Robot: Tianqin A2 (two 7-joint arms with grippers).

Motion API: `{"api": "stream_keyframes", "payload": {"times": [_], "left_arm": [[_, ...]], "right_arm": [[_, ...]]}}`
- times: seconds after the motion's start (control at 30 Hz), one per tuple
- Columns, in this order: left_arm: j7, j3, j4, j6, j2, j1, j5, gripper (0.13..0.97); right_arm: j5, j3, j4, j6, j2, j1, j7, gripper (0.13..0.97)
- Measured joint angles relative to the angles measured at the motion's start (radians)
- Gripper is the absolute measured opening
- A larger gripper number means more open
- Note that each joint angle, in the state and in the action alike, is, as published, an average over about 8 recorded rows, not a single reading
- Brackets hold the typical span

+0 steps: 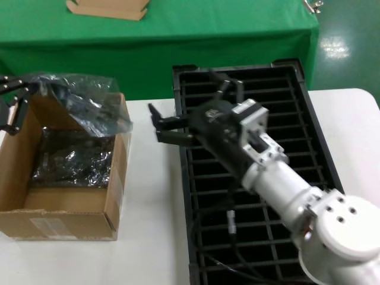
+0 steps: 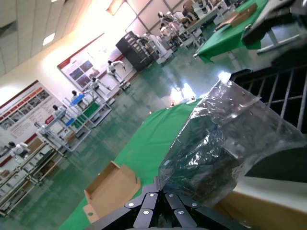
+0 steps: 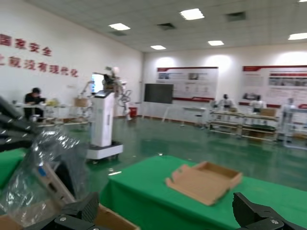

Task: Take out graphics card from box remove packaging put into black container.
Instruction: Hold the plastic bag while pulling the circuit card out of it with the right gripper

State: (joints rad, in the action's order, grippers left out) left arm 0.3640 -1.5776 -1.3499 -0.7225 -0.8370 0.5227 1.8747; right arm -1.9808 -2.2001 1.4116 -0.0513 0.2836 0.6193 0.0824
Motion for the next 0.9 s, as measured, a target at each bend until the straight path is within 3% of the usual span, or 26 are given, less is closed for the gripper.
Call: {"api": "stream_keyframes", "payload": {"times": [0.37, 0.67, 0.9], "left_arm": [[-0.032, 0.021, -0.041, 0.024, -0.013, -0.034, 0.013, 0.139], [-0.055, 0.017, -0.028, 0.044, -0.018, -0.039, 0.005, 0.139], [-0.050, -0.002, 0.023, 0.048, -0.006, -0.006, -0.006, 0.139]], "right_arm": [[0.109, 0.008, -0.159, -0.155, -0.163, 0.072, 0.022, 0.936], [0.180, 0.021, -0.160, -0.204, -0.197, 0.068, -0.014, 0.840], [0.218, 0.040, -0.159, -0.228, -0.220, 0.054, -0.022, 0.699]]}}
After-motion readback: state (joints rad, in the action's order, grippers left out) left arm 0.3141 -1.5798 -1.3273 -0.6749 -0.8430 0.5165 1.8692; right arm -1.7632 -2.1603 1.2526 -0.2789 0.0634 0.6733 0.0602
